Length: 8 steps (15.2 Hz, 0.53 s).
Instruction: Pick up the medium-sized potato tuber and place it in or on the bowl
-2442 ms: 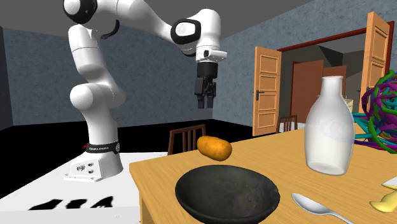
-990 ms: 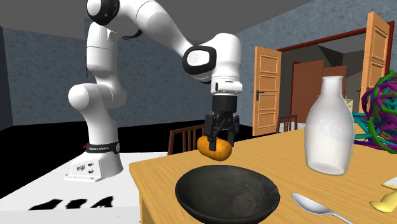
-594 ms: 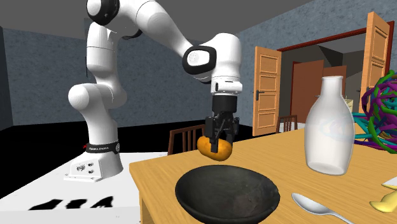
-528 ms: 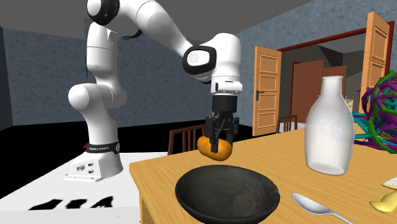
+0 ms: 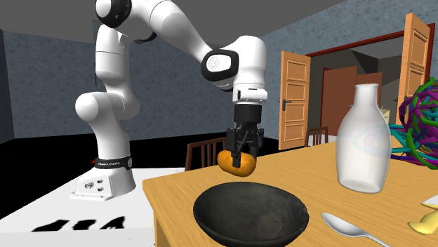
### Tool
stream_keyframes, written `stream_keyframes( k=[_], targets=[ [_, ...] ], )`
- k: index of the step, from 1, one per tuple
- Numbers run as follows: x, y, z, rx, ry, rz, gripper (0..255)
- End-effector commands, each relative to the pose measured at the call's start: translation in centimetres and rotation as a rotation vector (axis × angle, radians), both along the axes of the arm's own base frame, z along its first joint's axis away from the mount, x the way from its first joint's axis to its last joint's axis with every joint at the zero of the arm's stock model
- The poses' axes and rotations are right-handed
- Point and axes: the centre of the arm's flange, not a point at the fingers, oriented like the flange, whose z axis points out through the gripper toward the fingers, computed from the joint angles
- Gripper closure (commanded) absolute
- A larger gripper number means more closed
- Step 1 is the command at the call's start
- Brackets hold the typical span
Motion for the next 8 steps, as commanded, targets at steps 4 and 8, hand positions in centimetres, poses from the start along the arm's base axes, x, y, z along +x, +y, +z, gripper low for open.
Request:
stream_keyframes(
  k=[4,8],
  targets=[
    [0.0,0.0,2.4,0.000,0.001,0.000,255],
    [0.0,0.0,4.5,0.000,0.001,0.000,255]
  ],
)
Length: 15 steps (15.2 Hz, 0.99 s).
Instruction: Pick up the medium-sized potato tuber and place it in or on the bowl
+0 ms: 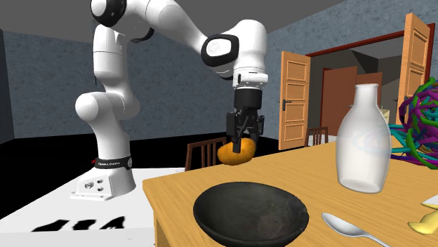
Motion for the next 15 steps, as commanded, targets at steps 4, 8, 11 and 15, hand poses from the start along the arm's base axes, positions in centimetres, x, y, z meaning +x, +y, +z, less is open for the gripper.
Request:
stream_keyframes(
  k=[4,8,11,15],
  targets=[
    [0.0,0.1,2.6,0.000,0.000,0.000,255],
    [0.0,0.1,4.7,0.000,0.000,0.000,255],
    [0.0,0.1,6.3,0.000,0.000,0.000,255],
    [-0.1,-1.2,7.9,0.000,0.000,0.000,255]
  ],
)
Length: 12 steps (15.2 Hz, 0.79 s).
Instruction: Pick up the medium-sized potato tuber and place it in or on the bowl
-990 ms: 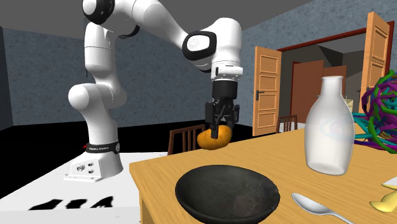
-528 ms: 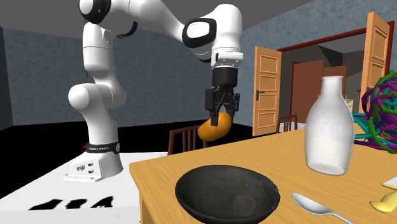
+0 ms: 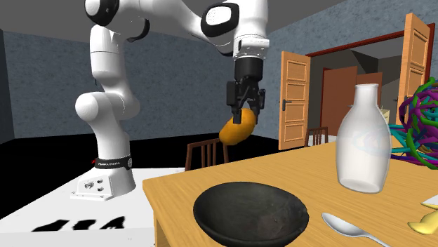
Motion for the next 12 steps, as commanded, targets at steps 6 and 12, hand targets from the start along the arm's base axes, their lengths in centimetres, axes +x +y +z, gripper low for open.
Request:
stream_keyframes(
  k=[6,12],
  targets=[
    [-0.6,-8.6,0.5,0.000,0.001,0.000,255],
    [-1.1,-16.5,0.9,0.000,0.001,0.000,255]
  ],
)
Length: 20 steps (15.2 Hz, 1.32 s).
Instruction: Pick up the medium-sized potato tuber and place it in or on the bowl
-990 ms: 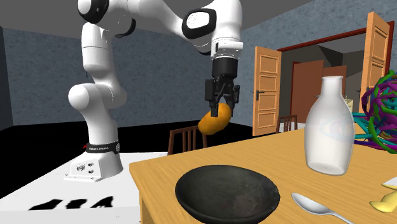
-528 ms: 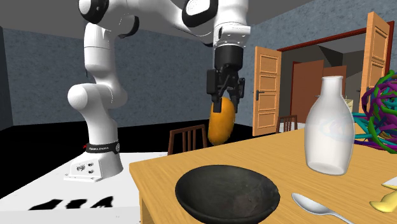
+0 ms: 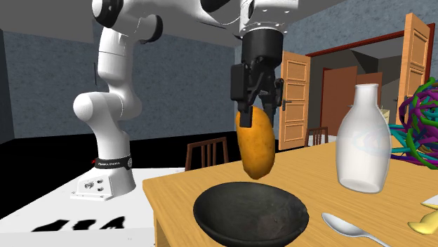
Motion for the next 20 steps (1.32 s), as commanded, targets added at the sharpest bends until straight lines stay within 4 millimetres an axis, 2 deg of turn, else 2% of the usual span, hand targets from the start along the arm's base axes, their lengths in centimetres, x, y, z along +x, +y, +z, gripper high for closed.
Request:
stream_keyframes(
  k=[1,6,20],
  targets=[
    [-0.4,-2.8,0.1,-0.001,0.000,0.002,255],
    [-0.8,-9.2,0.3,-0.001,0.000,0.002,255],
    [-0.8,-9.2,-7.1,-0.001,0.000,0.002,255]
  ],
)
